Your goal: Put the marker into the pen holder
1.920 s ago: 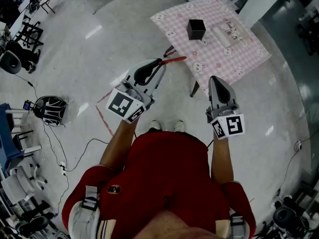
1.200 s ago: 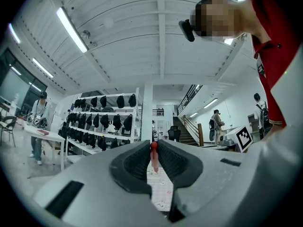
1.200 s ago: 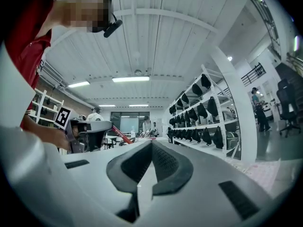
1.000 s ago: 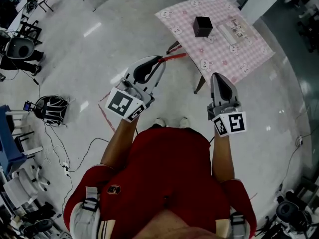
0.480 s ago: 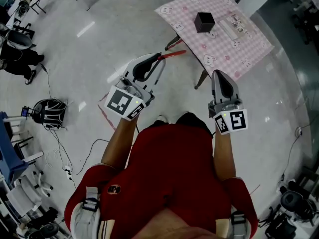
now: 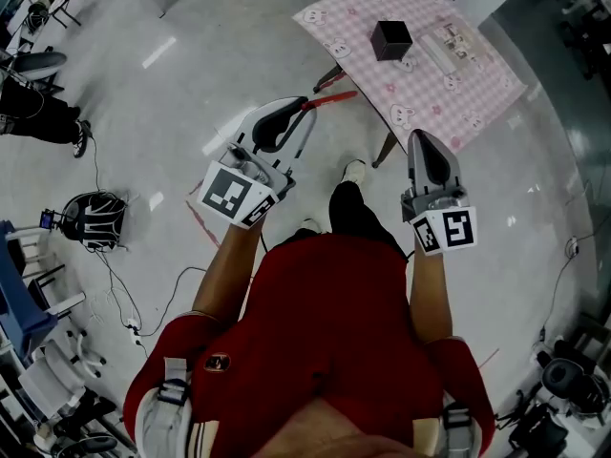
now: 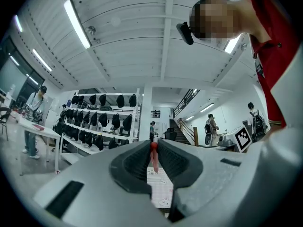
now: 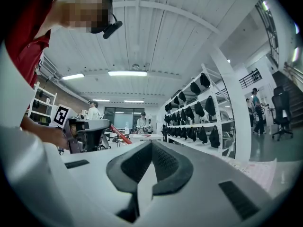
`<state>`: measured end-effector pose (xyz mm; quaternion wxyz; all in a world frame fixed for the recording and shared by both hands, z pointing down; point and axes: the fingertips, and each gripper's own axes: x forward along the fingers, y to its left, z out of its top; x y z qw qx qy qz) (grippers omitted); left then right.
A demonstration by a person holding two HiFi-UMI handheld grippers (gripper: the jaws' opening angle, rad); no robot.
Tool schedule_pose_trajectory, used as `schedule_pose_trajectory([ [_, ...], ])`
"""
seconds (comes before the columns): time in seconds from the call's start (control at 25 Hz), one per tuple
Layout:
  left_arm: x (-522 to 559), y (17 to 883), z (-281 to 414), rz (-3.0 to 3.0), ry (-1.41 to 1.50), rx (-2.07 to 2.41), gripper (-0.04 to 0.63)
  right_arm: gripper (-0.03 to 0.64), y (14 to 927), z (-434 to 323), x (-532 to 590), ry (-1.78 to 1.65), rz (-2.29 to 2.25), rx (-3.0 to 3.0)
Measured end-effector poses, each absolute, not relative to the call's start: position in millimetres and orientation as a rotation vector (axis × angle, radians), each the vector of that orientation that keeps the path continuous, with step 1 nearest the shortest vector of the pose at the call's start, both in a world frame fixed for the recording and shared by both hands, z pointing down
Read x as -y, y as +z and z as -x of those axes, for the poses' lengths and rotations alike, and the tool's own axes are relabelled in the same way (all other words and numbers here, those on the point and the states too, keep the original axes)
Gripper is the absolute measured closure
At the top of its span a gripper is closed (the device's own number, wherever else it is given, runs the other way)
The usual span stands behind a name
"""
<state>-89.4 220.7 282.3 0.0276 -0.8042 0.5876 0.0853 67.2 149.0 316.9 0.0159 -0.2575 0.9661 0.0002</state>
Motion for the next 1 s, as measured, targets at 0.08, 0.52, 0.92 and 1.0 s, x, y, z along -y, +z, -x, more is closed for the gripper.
schedule_pose_trajectory([
  [0.08,-211.9,282.7,93.5,2.480,0.252,-1.820,0.538,0.619,318.4,-63.8,-137.6,-0.006,0.801,-2.999],
  [0.52,-110.3,289.2,107.5,2.512,0.162,-1.793,0.538,0.620,329.3,-38.4,-34.5,0.007,0.783,-3.000],
  [0.92,-3.9,305.6,111.8,2.575,0.099,-1.793,0.538,0.618,344.0,-30.4,63.8,-0.040,0.783,-3.027],
  [1.0,17.1,310.1,110.4,2.588,0.077,-1.792,0.538,0.619,347.0,-31.8,84.2,-0.051,0.787,-3.026],
])
